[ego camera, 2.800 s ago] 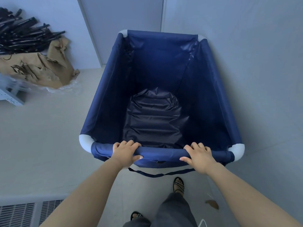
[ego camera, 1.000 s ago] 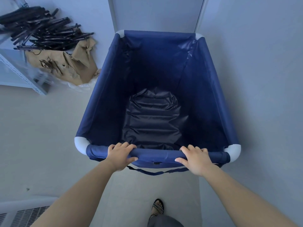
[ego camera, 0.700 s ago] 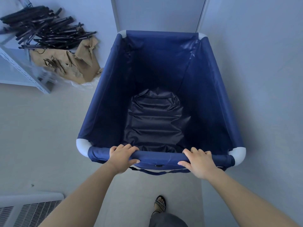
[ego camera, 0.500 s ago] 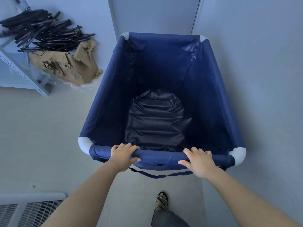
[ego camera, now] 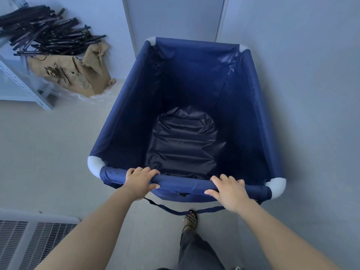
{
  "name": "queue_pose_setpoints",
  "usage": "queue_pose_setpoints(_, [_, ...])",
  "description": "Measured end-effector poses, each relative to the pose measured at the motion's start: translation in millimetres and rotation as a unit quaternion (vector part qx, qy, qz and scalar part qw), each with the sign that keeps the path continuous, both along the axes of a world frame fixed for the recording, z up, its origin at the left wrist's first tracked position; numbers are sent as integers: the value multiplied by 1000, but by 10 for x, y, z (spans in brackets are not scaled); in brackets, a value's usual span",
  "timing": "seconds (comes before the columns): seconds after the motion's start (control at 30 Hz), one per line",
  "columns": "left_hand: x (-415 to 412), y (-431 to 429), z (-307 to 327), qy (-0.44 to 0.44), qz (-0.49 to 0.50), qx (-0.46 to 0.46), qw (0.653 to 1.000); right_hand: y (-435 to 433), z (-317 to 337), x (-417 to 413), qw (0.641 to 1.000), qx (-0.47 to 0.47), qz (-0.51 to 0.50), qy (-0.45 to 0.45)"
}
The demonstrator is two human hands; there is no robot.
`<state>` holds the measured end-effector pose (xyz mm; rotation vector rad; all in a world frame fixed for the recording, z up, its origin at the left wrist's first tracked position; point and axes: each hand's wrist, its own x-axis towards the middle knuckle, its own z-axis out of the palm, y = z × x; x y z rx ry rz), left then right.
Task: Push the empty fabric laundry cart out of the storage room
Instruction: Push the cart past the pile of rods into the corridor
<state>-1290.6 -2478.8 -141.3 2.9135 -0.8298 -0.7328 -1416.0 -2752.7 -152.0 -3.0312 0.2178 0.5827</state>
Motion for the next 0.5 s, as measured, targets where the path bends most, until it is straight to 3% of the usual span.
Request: queue_pose_setpoints(0.5, [-452, -21, -103, 2, 14, -52, 999, -103, 101, -315, 999, -17, 21, 44])
